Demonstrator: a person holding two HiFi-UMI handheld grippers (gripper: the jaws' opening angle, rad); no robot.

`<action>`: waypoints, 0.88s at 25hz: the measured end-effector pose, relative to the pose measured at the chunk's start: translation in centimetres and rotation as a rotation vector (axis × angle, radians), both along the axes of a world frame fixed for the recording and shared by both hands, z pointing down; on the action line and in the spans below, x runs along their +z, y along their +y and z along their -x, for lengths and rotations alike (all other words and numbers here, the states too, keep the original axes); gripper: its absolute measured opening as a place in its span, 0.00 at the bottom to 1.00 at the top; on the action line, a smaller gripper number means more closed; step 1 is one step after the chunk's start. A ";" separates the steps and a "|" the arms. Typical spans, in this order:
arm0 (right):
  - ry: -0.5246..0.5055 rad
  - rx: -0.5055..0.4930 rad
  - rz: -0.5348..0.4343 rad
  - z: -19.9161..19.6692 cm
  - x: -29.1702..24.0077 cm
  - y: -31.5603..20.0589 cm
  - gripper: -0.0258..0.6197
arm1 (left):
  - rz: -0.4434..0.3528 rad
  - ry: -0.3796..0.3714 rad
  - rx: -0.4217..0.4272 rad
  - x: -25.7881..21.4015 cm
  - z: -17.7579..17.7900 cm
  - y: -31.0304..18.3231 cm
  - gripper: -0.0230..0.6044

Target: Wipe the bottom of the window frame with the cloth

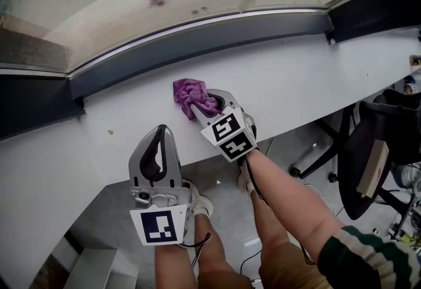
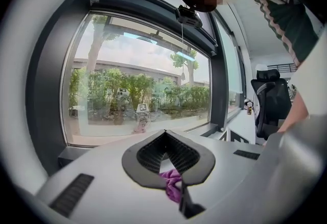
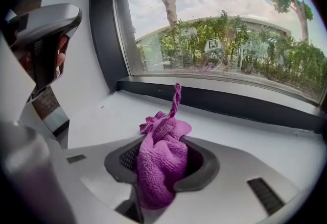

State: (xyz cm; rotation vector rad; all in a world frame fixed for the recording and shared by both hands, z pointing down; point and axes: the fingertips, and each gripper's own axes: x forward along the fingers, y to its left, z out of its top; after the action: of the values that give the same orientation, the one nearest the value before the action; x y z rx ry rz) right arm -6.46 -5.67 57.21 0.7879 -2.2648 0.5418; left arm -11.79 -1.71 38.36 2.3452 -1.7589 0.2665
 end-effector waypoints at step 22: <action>0.002 0.091 0.017 -12.2 0.6 -3.6 0.27 | 0.017 0.007 0.110 -0.2 -11.8 -4.2 0.05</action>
State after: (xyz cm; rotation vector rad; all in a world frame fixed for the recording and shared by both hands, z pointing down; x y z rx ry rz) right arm 5.79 -9.28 57.78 0.8857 -2.2286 0.6008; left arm 0.00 -5.90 38.18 2.4319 -1.6202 0.2887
